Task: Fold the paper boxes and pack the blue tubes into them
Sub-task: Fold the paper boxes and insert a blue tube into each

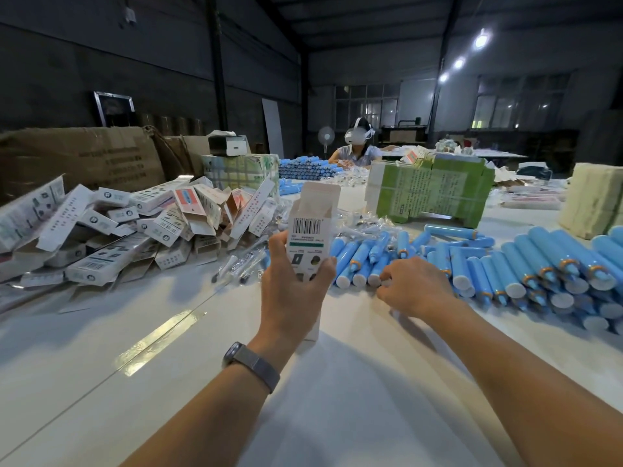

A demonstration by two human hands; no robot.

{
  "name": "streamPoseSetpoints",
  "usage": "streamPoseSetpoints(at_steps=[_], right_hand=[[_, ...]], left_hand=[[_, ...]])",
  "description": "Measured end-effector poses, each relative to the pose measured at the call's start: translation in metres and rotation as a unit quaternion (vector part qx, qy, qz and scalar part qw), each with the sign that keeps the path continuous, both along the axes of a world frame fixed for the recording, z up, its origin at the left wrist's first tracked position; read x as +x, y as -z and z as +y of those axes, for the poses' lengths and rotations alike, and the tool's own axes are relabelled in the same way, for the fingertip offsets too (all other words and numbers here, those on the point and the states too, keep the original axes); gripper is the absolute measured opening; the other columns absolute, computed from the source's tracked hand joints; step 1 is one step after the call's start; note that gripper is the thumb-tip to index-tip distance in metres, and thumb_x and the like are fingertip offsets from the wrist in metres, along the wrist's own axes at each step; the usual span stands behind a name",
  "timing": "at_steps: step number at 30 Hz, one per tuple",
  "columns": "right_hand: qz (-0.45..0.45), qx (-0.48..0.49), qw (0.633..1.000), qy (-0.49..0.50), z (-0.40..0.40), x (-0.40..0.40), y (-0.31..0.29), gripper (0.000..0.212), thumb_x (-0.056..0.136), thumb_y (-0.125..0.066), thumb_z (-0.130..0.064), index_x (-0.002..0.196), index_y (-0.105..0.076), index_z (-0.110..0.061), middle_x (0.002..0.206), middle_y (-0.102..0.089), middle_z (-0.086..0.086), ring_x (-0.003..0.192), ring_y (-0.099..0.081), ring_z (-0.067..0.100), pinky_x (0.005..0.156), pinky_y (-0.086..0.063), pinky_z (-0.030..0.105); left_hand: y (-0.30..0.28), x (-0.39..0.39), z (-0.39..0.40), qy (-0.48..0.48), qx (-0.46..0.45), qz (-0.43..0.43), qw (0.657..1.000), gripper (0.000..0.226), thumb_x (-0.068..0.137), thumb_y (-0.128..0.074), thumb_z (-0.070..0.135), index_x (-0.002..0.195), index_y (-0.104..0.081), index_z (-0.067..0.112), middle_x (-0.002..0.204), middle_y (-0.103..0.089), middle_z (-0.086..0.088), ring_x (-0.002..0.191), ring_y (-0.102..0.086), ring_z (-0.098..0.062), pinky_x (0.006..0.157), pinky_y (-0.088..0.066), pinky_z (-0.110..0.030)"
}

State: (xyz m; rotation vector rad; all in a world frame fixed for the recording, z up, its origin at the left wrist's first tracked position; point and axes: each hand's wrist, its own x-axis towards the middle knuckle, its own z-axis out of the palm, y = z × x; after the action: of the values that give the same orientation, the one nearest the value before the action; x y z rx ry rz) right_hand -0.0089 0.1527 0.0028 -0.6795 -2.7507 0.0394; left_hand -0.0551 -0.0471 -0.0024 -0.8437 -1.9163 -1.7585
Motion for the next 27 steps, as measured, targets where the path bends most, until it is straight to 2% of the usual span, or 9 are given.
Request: streamPoseSetpoints(at_steps=[4,8,11,14,16,19,24,26,27], right_hand=[[-0.035,0.049,0.998,-0.013,-0.003,-0.004,0.006,0.024,0.093,-0.050,-0.046,0.108,-0.066,-0.035,0.109,-0.049,-0.004,0.113,-0.044,0.024,0.081,-0.038,0.037],[-0.072,0.069,0.995,0.001,-0.011,-0.004,0.008,0.031,0.097,-0.040,-0.047,0.118,-0.060,-0.036,0.121,-0.052,-0.002,0.120,-0.042,0.026,0.091,-0.037,0.041],[-0.069,0.072,0.995,-0.005,-0.020,-0.002,0.004,0.025,0.095,-0.045,-0.038,0.106,-0.064,-0.025,0.113,-0.058,0.000,0.107,-0.051,0.023,0.080,-0.039,0.035],[-0.049,0.059,0.997,0.007,-0.029,0.001,-0.002,0.010,0.091,-0.051,-0.031,0.087,-0.054,-0.022,0.100,-0.060,0.001,0.087,-0.052,0.024,0.069,-0.037,0.031],[-0.036,0.065,0.997,0.015,-0.029,0.000,-0.006,0.009,0.091,-0.052,-0.032,0.092,-0.055,-0.023,0.100,-0.059,0.002,0.086,-0.052,0.025,0.069,-0.037,0.031],[-0.051,0.047,0.998,0.010,-0.025,-0.005,-0.001,0.021,0.095,-0.048,-0.035,0.108,-0.063,-0.029,0.111,-0.062,0.001,0.099,-0.059,0.026,0.072,-0.040,0.032],[0.002,-0.021,1.000,0.013,-0.016,-0.008,0.008,0.020,0.091,-0.050,-0.018,0.102,-0.062,-0.029,0.109,-0.064,0.004,0.098,-0.059,0.029,0.077,-0.045,0.033],[0.043,-0.111,0.993,0.022,-0.011,-0.010,0.003,0.020,0.087,-0.053,-0.016,0.098,-0.058,-0.032,0.107,-0.063,0.003,0.097,-0.060,0.027,0.080,-0.049,0.033],[0.080,-0.191,0.978,0.024,-0.010,-0.011,-0.002,0.023,0.086,-0.054,-0.014,0.099,-0.056,-0.032,0.105,-0.062,0.004,0.091,-0.060,0.026,0.074,-0.050,0.033]], left_hand=[[0.001,0.000,0.002,0.005,-0.001,0.000,1.000,0.045,0.084,-0.075,0.028,0.108,-0.037,0.023,0.101,-0.061,0.019,0.085,-0.062,0.009,0.058,-0.048,-0.007],[0.001,-0.001,0.001,0.013,-0.003,-0.001,1.000,0.045,0.085,-0.074,0.028,0.108,-0.036,0.026,0.102,-0.057,0.024,0.087,-0.059,0.014,0.059,-0.047,-0.004],[0.001,-0.002,0.000,0.015,-0.001,-0.004,1.000,0.045,0.086,-0.073,0.028,0.110,-0.035,0.025,0.103,-0.052,0.026,0.088,-0.056,0.019,0.058,-0.045,-0.002],[0.001,-0.003,0.000,0.015,0.002,-0.005,1.000,0.046,0.086,-0.075,0.027,0.110,-0.036,0.024,0.102,-0.057,0.021,0.088,-0.058,0.016,0.059,-0.047,-0.004],[0.002,-0.002,0.000,0.017,0.004,-0.006,1.000,0.046,0.085,-0.076,0.027,0.109,-0.036,0.025,0.104,-0.060,0.015,0.090,-0.060,0.011,0.060,-0.047,-0.006],[0.002,0.000,0.000,0.020,-0.001,0.004,1.000,0.047,0.085,-0.076,0.026,0.107,-0.035,0.029,0.102,-0.060,0.020,0.088,-0.060,0.012,0.061,-0.047,-0.005],[0.001,0.000,-0.001,0.024,0.001,0.001,1.000,0.047,0.085,-0.076,0.027,0.107,-0.035,0.031,0.102,-0.059,0.022,0.089,-0.060,0.012,0.061,-0.048,-0.006],[0.001,0.000,-0.001,0.025,0.002,0.002,1.000,0.046,0.084,-0.076,0.028,0.108,-0.036,0.031,0.103,-0.060,0.022,0.091,-0.060,0.011,0.061,-0.047,-0.006],[0.001,0.000,0.000,0.027,0.003,0.004,1.000,0.046,0.084,-0.075,0.028,0.108,-0.036,0.031,0.102,-0.059,0.023,0.090,-0.060,0.012,0.061,-0.047,-0.005]])
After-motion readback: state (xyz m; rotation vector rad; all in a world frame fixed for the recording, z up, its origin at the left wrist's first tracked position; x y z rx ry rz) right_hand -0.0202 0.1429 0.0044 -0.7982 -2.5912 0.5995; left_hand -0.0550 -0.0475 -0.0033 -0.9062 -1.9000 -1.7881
